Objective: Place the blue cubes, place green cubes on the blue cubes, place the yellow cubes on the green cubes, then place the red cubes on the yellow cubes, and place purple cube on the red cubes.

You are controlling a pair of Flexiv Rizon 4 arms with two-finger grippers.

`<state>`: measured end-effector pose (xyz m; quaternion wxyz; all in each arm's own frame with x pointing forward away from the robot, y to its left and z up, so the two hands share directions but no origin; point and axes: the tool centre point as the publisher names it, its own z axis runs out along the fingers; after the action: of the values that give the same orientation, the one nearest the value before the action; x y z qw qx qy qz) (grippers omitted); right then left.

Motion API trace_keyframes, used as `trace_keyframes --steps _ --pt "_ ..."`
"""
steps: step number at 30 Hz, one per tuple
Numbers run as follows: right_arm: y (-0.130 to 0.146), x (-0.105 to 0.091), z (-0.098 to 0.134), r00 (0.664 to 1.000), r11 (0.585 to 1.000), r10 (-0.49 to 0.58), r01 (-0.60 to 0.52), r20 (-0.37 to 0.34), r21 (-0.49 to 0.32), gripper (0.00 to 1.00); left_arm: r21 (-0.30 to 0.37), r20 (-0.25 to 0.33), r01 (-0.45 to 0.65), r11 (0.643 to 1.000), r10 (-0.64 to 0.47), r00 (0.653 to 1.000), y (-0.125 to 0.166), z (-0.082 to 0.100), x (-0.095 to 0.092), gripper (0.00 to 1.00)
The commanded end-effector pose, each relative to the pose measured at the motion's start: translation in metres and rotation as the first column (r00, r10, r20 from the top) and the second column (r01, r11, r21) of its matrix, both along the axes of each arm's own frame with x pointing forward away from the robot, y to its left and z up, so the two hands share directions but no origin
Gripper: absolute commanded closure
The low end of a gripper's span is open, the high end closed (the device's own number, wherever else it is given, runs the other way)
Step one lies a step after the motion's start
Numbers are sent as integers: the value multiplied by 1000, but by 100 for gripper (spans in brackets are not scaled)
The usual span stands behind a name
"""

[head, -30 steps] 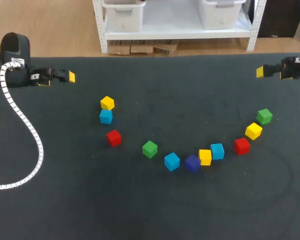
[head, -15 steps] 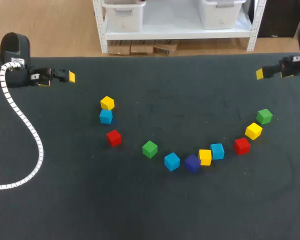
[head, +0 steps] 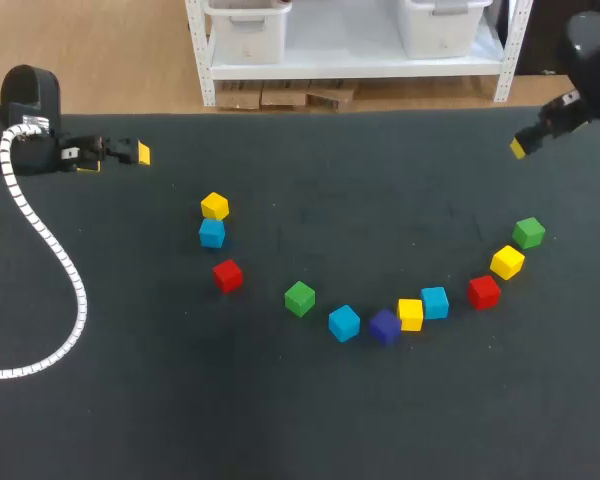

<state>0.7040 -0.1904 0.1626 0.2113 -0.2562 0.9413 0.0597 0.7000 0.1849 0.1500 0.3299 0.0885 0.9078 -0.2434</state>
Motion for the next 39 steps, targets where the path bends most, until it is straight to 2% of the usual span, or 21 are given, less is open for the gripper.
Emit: trace_keyframes --steps 1,6,10,11,16,21,24,25,39 --pt "-91 -13 27 860 885 -5 241 -509 398 0 0 0 0 1000 0 1000 0 0 0 0" --pt "-250 -50 61 857 923 52 154 -513 351 0 0 0 0 1000 0 1000 0 0 0 0" --pt "-374 -95 81 850 936 96 101 -519 338 0 0 0 0 1000 0 1000 0 0 0 0" --pt "-390 -104 82 849 937 95 100 -520 336 0 0 0 0 1000 0 1000 0 0 0 0" --pt "-383 -105 78 846 945 95 89 -524 314 0 0 0 0 1000 0 1000 0 0 0 0" --pt "-383 -94 74 840 937 53 145 -540 319 0 0 0 0 1000 0 1000 0 0 0 0" --pt "-388 -86 76 838 915 13 210 -546 344 0 0 0 0 1000 0 1000 0 0 0 0" --pt "-392 -81 77 828 896 -12 258 -561 361 0 0 0 0 1000 0 1000 0 0 0 0" --pt "-392 -81 77 828 896 -12 258 -561 361 0 0 0 0 1000 0 1000 0 0 0 0"
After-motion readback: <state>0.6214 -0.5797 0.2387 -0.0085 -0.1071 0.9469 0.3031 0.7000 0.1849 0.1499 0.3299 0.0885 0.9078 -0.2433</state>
